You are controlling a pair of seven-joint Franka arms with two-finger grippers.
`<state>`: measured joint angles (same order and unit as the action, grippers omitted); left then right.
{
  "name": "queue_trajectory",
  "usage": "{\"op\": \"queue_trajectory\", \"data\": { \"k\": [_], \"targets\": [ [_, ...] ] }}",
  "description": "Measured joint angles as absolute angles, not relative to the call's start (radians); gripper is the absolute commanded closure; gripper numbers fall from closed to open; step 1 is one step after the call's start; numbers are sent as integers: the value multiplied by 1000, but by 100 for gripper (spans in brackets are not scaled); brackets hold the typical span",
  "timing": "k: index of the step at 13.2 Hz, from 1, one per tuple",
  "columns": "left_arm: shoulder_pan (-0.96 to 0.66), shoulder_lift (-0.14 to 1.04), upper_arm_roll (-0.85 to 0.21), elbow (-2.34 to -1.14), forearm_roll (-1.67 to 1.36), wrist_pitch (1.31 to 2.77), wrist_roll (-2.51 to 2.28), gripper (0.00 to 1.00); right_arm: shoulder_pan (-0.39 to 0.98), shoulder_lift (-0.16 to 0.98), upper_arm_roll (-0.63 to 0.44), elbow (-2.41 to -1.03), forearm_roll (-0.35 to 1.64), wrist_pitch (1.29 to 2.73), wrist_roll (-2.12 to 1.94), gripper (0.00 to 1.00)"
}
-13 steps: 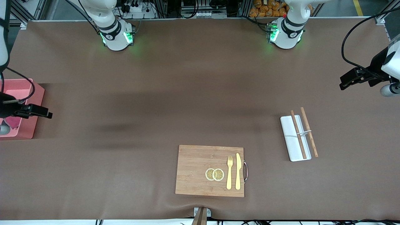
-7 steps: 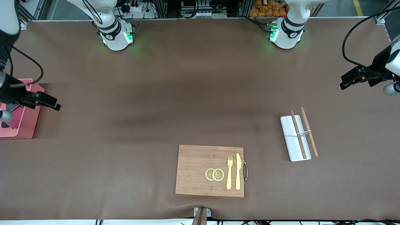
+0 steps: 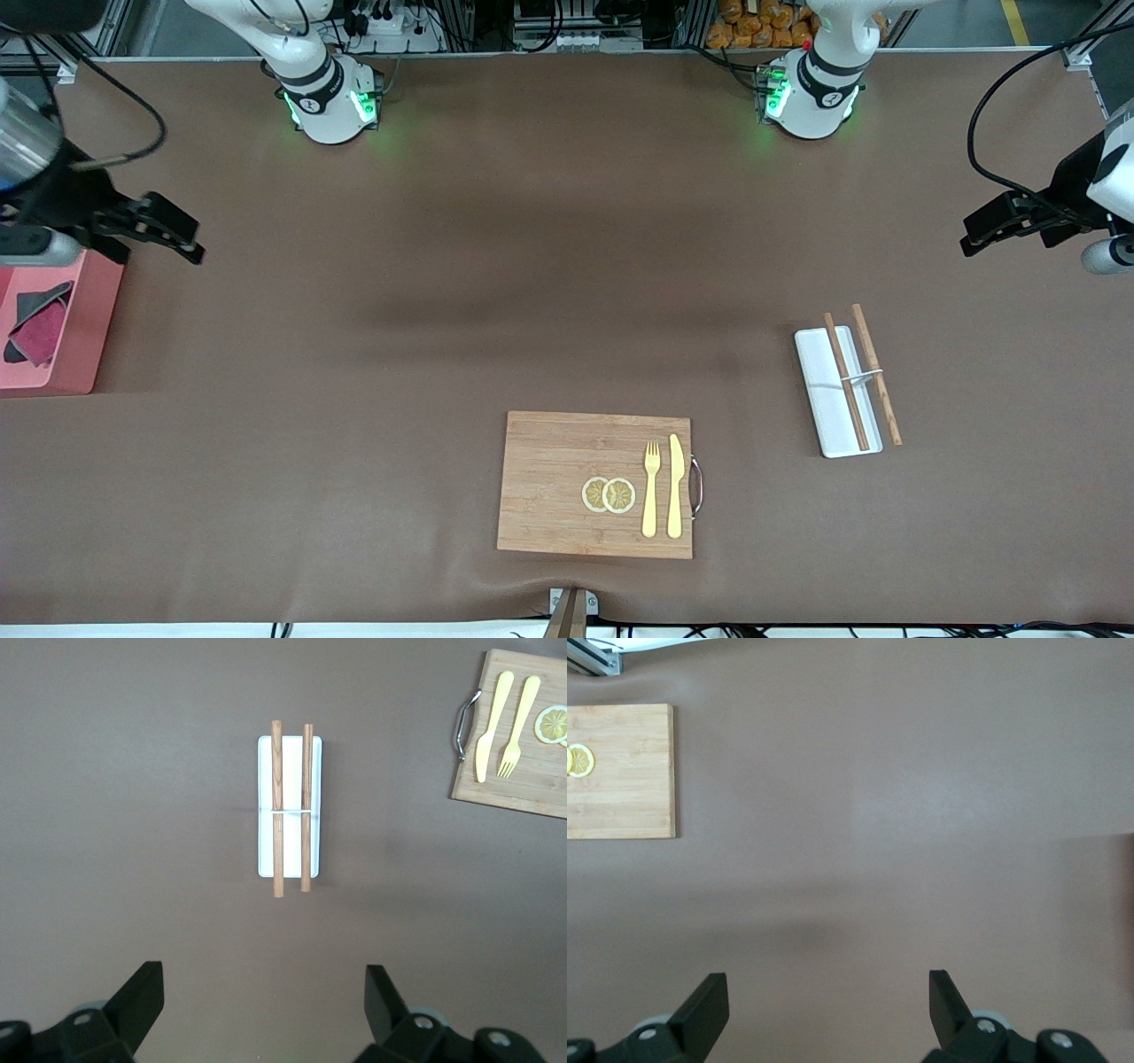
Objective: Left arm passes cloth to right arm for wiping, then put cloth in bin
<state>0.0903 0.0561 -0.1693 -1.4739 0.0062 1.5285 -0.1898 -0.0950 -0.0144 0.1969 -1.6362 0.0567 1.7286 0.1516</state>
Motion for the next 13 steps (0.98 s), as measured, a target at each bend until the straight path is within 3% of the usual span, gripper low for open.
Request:
{"op": "queue_trajectory", "data": {
  "k": [3,8,13],
  "targets": [
    [90,56,-169,-1474,6,1529,-190,0,-95,-11,187,-1635,56,1757,159,0],
    [90,57,-171,-1474,5,1529,-189,0,-94,70,183,-1447,23,1603,188,0],
    [90,57,-173,-1474,4,1529,-189,0,-19,102,188,-1418,-44,1595,244,0]
  ]
}}
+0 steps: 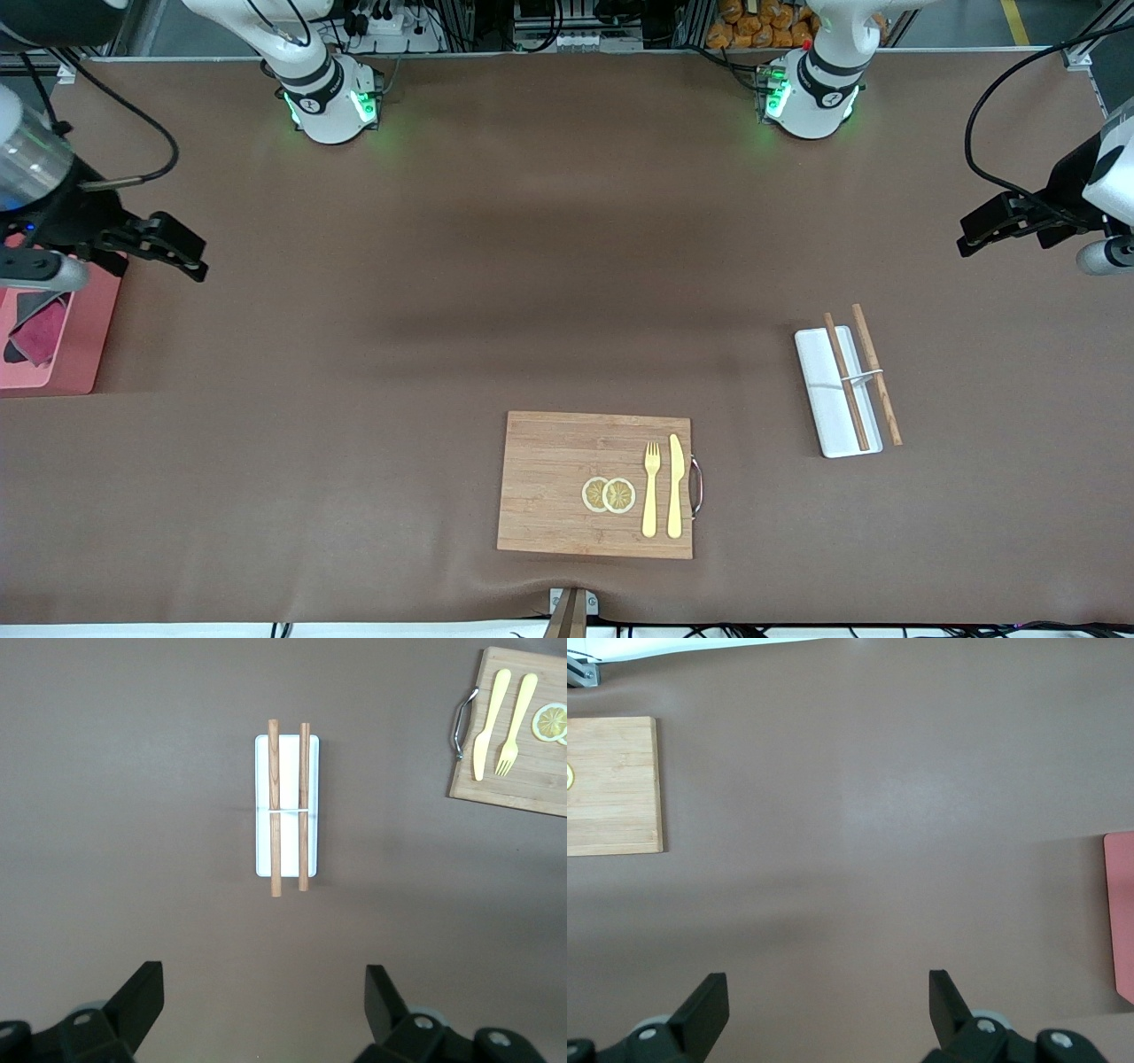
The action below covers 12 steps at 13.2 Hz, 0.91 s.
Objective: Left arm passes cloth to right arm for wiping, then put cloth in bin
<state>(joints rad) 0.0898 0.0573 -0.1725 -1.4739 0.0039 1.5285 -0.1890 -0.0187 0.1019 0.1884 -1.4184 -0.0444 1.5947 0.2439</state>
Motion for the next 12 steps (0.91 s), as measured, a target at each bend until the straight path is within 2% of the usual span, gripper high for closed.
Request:
{"op": "queue_trajectory", "data": {
  "k": [12],
  "targets": [
    [92,57,-171,-1474,4,1529,-189,0,-22,106,171,-1410,-53,1595,206,0]
  ]
}}
